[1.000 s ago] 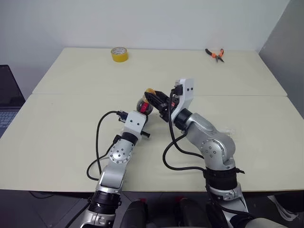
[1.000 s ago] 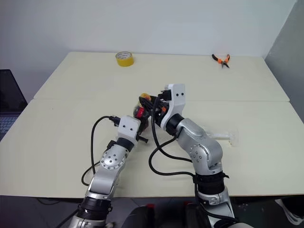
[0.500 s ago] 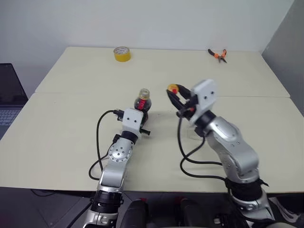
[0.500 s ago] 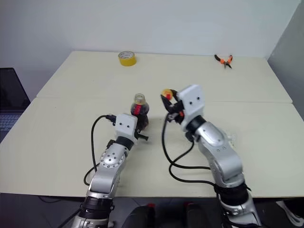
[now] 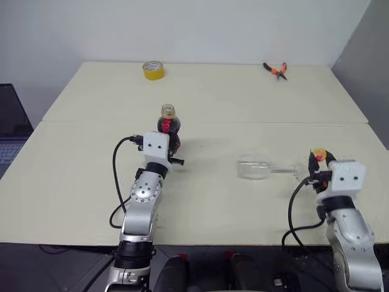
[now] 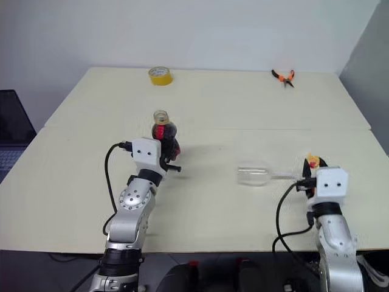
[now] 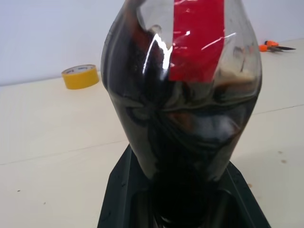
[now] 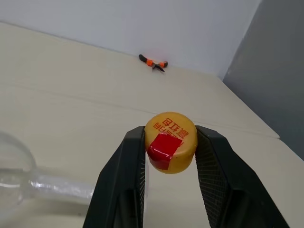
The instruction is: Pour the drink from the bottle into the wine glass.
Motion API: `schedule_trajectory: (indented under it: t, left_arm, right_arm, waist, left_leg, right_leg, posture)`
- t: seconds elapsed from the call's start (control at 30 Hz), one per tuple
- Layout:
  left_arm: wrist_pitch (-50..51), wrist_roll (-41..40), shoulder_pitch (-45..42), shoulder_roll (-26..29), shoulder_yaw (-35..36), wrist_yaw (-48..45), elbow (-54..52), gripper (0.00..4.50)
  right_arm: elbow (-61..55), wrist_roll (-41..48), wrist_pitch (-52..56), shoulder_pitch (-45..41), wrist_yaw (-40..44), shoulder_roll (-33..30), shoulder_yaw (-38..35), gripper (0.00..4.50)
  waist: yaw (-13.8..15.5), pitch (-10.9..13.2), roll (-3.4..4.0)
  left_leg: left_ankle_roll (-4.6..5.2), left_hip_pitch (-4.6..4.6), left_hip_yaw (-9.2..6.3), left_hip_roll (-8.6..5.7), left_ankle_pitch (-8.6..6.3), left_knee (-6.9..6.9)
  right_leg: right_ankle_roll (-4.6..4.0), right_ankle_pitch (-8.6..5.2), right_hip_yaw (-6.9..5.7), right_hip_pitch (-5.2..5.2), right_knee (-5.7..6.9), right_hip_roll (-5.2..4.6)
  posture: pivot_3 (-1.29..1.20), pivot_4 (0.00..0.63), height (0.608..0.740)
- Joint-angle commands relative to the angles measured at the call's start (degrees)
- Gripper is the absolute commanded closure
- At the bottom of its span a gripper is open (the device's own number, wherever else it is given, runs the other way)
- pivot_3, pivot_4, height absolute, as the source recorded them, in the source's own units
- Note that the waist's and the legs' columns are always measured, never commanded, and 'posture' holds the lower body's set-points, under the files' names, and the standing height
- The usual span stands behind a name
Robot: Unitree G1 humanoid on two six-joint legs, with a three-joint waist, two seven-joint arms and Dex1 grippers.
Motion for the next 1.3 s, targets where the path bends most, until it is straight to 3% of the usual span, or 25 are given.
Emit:
schedule_trajectory:
  t: [0.03,0.47,0.67,0.8,1.1,1.3]
  left_arm:
    - [-1.43,-0.1,-0.93,-0.08,-0.22,0.52,-2.59,3.88]
    - [-1.22,0.16,-0.69,0.18,-0.46,0.71,-2.5,3.88]
    - [-1.33,0.14,-0.65,0.28,-0.48,0.89,-2.33,3.88]
    - [-1.4,0.08,-0.76,0.35,-0.42,0.99,-2.16,3.88]
    - [-1.41,-0.31,-0.88,0.7,0.44,1.43,-1.49,3.88]
    - [-1.15,-0.89,-1.17,0.66,2.4,2.26,-0.44,3.88]
  right_arm:
    - [2.23,-0.23,-6.35,2.83,-0.95,1.59,-1.13,3.29]
    - [10.12,2.7,4.57,1.18,-1.08,1.16,-3.16,3.29]
    - [8.49,7.01,10.99,0.26,-1.91,2.74,-4.64,1.28]
    - [6.82,8.26,9.05,-0.03,-1.88,4.26,-4.7,0.0]
    - [0.14,2.15,-6.37,-1.4,1.04,2.68,1.54,0.0]
    - [-3.06,4.26,-5.51,-5.93,5.45,0.06,6.19,0.0]
  waist:
    - [-0.06,0.0,0.0]
    - [0.11,0.0,0.0]
    - [0.09,-0.01,-0.01]
    - [-0.05,-0.01,-0.01]
    - [-0.03,-0.01,0.0]
    - [-0.05,-0.01,0.0]
  left_leg:
    - [0.0,0.03,-0.01,0.02,0.0,0.0]
    - [-0.02,0.02,0.02,0.0,0.01,0.0]
    - [-0.01,0.03,0.01,0.0,0.0,0.0]
    - [-0.01,0.04,0.0,0.01,0.0,-0.01]
    - [-0.01,0.02,0.0,-0.01,0.0,0.01]
    - [-0.15,0.02,-0.02,-0.01,0.09,0.01]
  right_leg:
    - [0.0,0.0,0.0,0.02,0.0,0.02]
    - [-0.01,0.0,0.03,0.05,-0.03,0.01]
    - [-0.01,0.0,0.02,0.08,-0.03,0.01]
    - [-0.01,0.0,0.02,0.08,-0.03,0.02]
    - [0.0,0.0,0.02,0.06,-0.04,0.02]
    - [-0.01,0.0,-0.01,0.08,-0.03,0.02]
  posture:
    - [0.0,0.15,0.74]
    - [0.0,0.15,0.74]
    - [0.0,0.15,0.74]
    - [0.0,0.15,0.74]
    - [0.0,0.15,0.74]
    - [0.0,0.15,0.74]
